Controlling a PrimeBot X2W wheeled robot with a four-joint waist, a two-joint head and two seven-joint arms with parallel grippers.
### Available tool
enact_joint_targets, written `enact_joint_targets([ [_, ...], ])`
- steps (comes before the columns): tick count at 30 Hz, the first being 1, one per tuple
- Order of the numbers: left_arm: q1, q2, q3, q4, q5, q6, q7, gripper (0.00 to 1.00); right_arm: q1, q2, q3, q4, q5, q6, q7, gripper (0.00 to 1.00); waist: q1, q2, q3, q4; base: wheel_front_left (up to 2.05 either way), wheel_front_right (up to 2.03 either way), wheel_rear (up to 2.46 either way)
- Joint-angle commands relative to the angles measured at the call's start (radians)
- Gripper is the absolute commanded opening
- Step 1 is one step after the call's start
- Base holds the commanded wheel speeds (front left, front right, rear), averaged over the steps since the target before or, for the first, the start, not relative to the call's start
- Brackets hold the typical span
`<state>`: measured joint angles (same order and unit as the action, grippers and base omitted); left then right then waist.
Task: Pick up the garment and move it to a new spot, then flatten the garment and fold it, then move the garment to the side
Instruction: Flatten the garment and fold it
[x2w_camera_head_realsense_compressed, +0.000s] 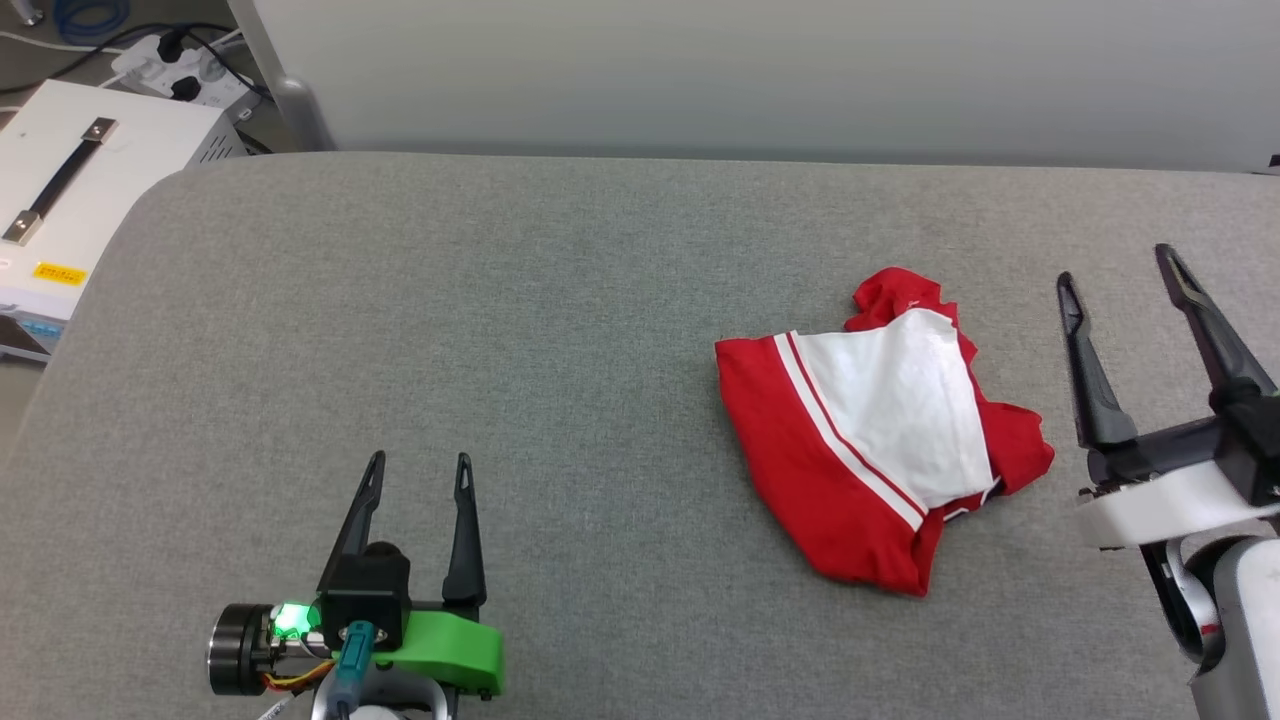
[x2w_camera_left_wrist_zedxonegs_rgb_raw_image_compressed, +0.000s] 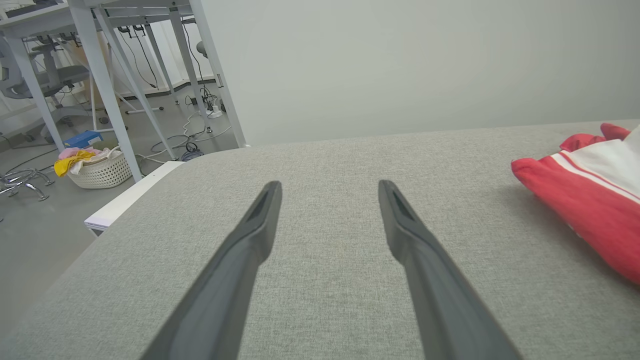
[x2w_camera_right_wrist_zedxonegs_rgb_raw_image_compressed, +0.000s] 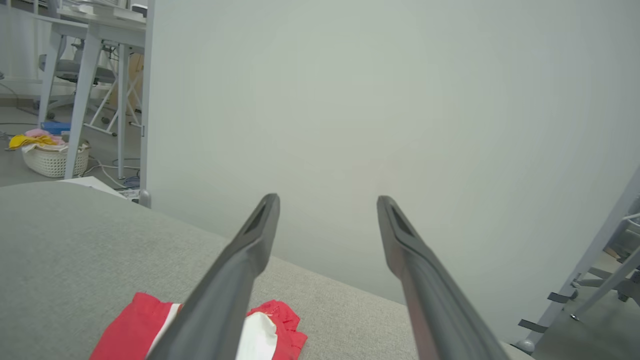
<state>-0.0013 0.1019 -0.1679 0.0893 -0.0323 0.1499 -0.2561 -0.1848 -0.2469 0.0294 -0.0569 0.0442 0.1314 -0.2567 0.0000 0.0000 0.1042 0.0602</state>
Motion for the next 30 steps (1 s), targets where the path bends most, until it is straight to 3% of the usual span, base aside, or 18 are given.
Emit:
enact_joint_targets([
  [1, -0.023, -0.005, -0.001, 0.0, 0.011, -0.004, -0.006, 1.0, -0.037, -0.039, 0.044, 0.038, 0.024, -0.001, 0.021, 1.0, 0.0, 0.0, 0.014, 0.002, 0.0, 0.0, 0.0],
  [2, -0.025, -0.005, -0.002, 0.0, 0.011, -0.005, -0.006, 1.0, -0.057, -0.065, 0.074, 0.058, 0.043, -0.001, 0.051, 1.0, 0.0, 0.0, 0.017, 0.002, 0.0, 0.0, 0.0],
  [3, -0.034, -0.007, -0.002, -0.001, 0.013, -0.005, -0.006, 1.0, -0.119, -0.158, 0.202, 0.096, 0.141, -0.001, 0.216, 1.0, 0.0, 0.0, 0.032, 0.001, 0.0, 0.0, 0.0],
  [12, -0.092, -0.017, -0.027, -0.009, 0.023, -0.015, -0.006, 1.0, -0.231, -0.394, 0.485, 0.125, 0.474, -0.001, 0.713, 1.0, 0.0, 0.0, 0.119, 0.021, 0.0, 0.0, 0.0],
  [14, -0.104, -0.02, -0.034, -0.01, 0.024, -0.016, -0.006, 1.0, -0.248, -0.412, 0.517, 0.142, 0.493, -0.001, 0.735, 1.0, 0.0, 0.0, 0.14, 0.035, 0.0, 0.0, 0.0],
  [22, -0.138, -0.03, -0.049, -0.007, 0.019, -0.008, -0.006, 1.0, -0.272, -0.374, 0.667, 0.265, 0.567, -0.001, 0.733, 1.0, 0.0, 0.0, 0.21, 0.078, 0.0, 0.0, 0.0],
  [27, -0.142, -0.034, -0.054, 0.001, 0.017, -0.004, -0.006, 1.0, -0.273, -0.349, 0.727, 0.37, 0.564, -0.001, 0.641, 1.0, 0.0, 0.0, 0.218, 0.084, 0.0, 0.0, 0.0],
  [28, -0.141, -0.034, -0.053, 0.002, 0.017, -0.003, -0.006, 1.0, -0.274, -0.342, 0.732, 0.389, 0.567, -0.001, 0.609, 0.0, 0.0, 0.0, 0.215, 0.082, 0.0, 0.0, 0.0],
  [30, -0.137, -0.034, -0.051, 0.006, 0.017, -0.001, -0.006, 1.0, -0.282, -0.335, 0.721, 0.415, 0.57, -0.001, 0.541, 0.0, 0.0, 0.0, 0.204, 0.074, 0.0, 0.0, 0.0],
])
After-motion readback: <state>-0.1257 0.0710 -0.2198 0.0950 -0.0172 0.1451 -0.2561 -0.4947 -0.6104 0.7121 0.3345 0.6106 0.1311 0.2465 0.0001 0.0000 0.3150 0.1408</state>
